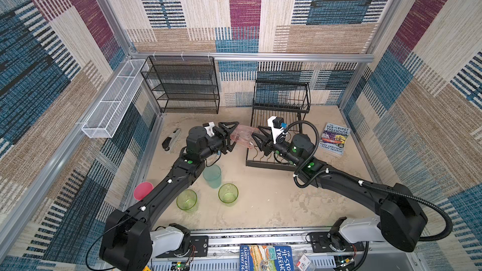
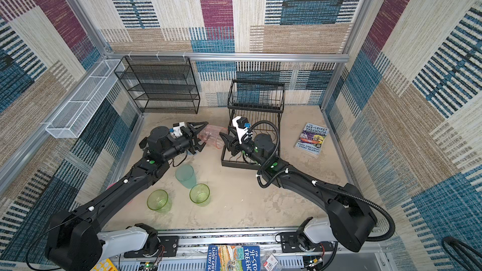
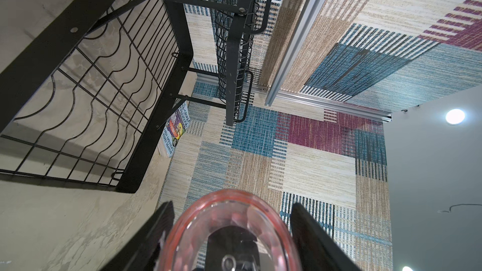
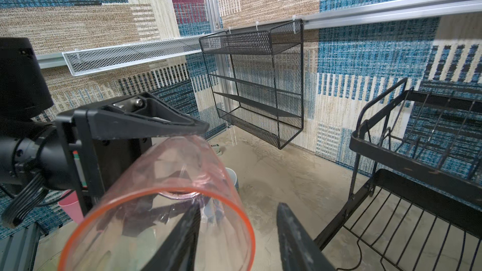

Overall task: Load cups into a dish rack
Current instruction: Pick up the cup from the center of the table.

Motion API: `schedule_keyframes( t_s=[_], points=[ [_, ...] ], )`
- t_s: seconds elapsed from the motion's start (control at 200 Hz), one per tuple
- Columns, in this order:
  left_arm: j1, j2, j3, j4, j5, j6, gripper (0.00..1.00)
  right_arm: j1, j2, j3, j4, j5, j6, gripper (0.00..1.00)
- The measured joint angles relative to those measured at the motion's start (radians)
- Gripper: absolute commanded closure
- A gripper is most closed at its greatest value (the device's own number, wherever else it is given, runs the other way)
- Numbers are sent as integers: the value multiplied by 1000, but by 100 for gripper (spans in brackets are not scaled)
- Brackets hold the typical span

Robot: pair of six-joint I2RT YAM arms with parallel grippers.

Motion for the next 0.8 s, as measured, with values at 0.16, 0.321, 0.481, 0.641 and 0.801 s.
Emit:
schedule_keyframes(
  t_s=[0.16,0.321,0.481,0.641,0.801],
  points=[
    [0,10,-1,0,-15,0,47,-2,0,0,-13,5,0,47],
    [0,12,-3,0,-17,8,48,-2,0,0,-23,5,0,48],
    [0,14,-3,0,-18,32,48,-4,6,0,-30,-4,8,49],
    [0,14,-5,0,-18,50,48,-4,13,2,-37,-35,11,51],
    [0,6,-13,-2,-18,54,49,-3,13,2,-36,-76,14,52]
  ],
)
